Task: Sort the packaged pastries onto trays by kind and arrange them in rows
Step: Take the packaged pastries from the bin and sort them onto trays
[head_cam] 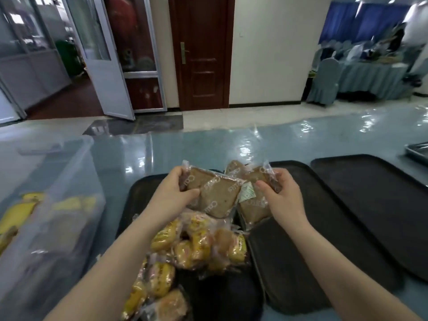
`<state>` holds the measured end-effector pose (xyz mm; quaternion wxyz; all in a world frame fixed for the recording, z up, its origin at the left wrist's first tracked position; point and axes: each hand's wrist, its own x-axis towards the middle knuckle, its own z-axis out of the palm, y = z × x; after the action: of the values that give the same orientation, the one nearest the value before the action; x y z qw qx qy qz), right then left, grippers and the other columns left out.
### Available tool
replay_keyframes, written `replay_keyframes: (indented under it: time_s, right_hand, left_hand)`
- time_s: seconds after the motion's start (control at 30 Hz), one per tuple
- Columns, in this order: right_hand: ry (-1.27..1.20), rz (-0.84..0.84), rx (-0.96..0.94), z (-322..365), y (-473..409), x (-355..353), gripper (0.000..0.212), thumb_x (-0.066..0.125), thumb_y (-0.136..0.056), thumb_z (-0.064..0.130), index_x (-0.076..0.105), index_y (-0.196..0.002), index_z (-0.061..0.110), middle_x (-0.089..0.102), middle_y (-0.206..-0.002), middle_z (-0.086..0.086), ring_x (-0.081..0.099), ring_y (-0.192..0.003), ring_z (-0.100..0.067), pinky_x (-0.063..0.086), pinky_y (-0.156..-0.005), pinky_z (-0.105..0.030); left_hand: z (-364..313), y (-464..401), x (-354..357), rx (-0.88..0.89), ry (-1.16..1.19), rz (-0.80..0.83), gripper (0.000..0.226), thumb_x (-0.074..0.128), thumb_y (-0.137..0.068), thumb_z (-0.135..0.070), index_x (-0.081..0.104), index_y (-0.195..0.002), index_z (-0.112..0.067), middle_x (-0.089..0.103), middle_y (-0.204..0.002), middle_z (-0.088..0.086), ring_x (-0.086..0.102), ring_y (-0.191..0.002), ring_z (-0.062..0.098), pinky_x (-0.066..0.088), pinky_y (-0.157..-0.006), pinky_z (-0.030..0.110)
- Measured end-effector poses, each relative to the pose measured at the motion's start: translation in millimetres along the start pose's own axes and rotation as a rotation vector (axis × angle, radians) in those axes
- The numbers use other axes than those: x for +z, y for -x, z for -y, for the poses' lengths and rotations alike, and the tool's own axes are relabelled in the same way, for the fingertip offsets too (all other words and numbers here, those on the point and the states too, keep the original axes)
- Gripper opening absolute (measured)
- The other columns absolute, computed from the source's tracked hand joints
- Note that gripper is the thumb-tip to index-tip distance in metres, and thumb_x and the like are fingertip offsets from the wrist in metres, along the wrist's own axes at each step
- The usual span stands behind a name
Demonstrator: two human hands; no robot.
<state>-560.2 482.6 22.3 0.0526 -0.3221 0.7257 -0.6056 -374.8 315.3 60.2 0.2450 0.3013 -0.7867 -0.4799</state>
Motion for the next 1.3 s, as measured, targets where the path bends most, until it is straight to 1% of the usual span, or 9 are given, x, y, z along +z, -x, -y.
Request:
replay_keyframes:
  time_s: [0.1, 0.37, 0.53, 0.63, 0.73, 0.8, 0.93, 1.13, 1.3]
  right_hand:
    - [0.014, -0.032, 0.125, -42.7, -1.0, -40.5, 0.018, 0.068, -0.086, 0.033, 0.059, -0.097, 0.044, 0.067, -0.093, 0.019, 0.065, -0.083, -0.002, 0.053, -0.070, -0.030]
    - [0.003, -0.187, 0.485, -144.4, 13.5, -110.5, 0.012, 0.066, -0.085, 0.038, 0.061, -0.093, 0.030, 0.068, -0.089, 0.005, 0.067, -0.080, -0.015, 0.057, -0.070, -0.040]
    - [-0.135, -0.232, 0.670, -174.2, 20.1, -118.3, 0.022, 0.066, -0.086, 0.039, 0.058, -0.102, 0.026, 0.067, -0.099, 0.005, 0.065, -0.084, -0.009, 0.048, -0.062, -0.024]
    - [-0.047, -0.098, 0.710, -183.9, 19.3, -120.7, 0.054, 0.067, -0.085, 0.037, 0.045, -0.131, 0.019, 0.060, -0.124, 0.001, 0.060, -0.106, -0.014, 0.052, -0.083, -0.033]
    - [0.252, 0.012, 0.692, -183.8, 16.2, -125.2, 0.087, 0.065, -0.086, 0.035, 0.014, -0.150, 0.006, 0.025, -0.156, -0.008, 0.024, -0.143, -0.027, 0.028, -0.114, -0.044]
    - [0.351, 0.028, 0.599, -176.9, 16.8, -123.6, 0.085, 0.061, -0.090, 0.030, 0.009, -0.153, 0.008, 0.013, -0.160, -0.004, 0.009, -0.147, -0.022, 0.018, -0.118, -0.039]
    - [0.208, -0.013, 0.432, -158.9, 12.4, -104.6, 0.053, 0.058, -0.089, 0.019, 0.046, -0.141, 0.021, 0.050, -0.141, 0.006, 0.049, -0.126, -0.015, 0.038, -0.107, -0.033]
    - [-0.005, 0.099, 0.407, -134.7, 3.5, -53.8, 0.040, 0.063, -0.090, 0.015, 0.057, -0.129, 0.022, 0.061, -0.122, 0.012, 0.055, -0.113, 0.000, 0.042, -0.092, -0.017]
    - [-0.017, 0.198, 0.295, -86.9, -1.6, -3.4, 0.029, 0.063, -0.090, 0.014, 0.060, -0.112, 0.033, 0.064, -0.110, 0.018, 0.059, -0.103, 0.006, 0.047, -0.091, -0.019]
  left_hand:
    - [1.1, 1.0, 59.7, -0.067, 0.031, 0.062, 0.031, 0.070, -0.081, -0.018, 0.053, -0.101, -0.035, 0.066, -0.096, -0.011, 0.063, -0.080, -0.002, 0.047, -0.063, 0.013]
    - [17.0, -12.4, 189.2, -0.305, 0.045, 0.141, 0.030, 0.070, -0.083, -0.023, 0.054, -0.108, -0.028, 0.065, -0.099, -0.012, 0.062, -0.086, 0.003, 0.048, -0.066, 0.020]
    - [30.7, -21.6, 243.1, -0.594, 0.444, 0.087, 0.041, 0.064, -0.087, -0.011, 0.047, -0.125, -0.012, 0.063, -0.112, 0.007, 0.064, -0.092, 0.019, 0.053, -0.064, 0.028]
    - [35.4, -21.7, 264.8, -0.720, 0.663, 0.198, 0.041, 0.058, -0.091, -0.009, 0.048, -0.130, -0.012, 0.060, -0.125, 0.011, 0.058, -0.112, 0.025, 0.050, -0.084, 0.033]
    - [40.2, -18.6, 265.8, -0.783, 0.559, 0.291, 0.042, 0.057, -0.093, -0.013, 0.047, -0.133, -0.012, 0.050, -0.137, 0.011, 0.045, -0.128, 0.027, 0.035, -0.106, 0.039]
    - [42.4, -17.8, 257.3, -0.797, 0.453, 0.307, 0.043, 0.059, -0.092, -0.014, 0.047, -0.132, -0.010, 0.049, -0.137, 0.011, 0.043, -0.130, 0.028, 0.035, -0.107, 0.039]
    - [42.0, -20.6, 228.4, -0.758, 0.284, 0.315, 0.038, 0.060, -0.091, -0.014, 0.050, -0.127, -0.010, 0.052, -0.130, 0.010, 0.046, -0.127, 0.026, 0.037, -0.103, 0.037]
    - [28.9, -27.7, 169.6, -0.553, 0.248, 0.341, 0.043, 0.055, -0.094, -0.017, 0.046, -0.136, -0.015, 0.057, -0.129, 0.006, 0.055, -0.117, 0.019, 0.043, -0.103, 0.038]
    - [15.2, -21.0, 102.6, -0.405, 0.254, 0.308, 0.036, 0.057, -0.092, -0.023, 0.051, -0.127, -0.022, 0.065, -0.115, -0.002, 0.063, -0.104, 0.011, 0.049, -0.093, 0.032]
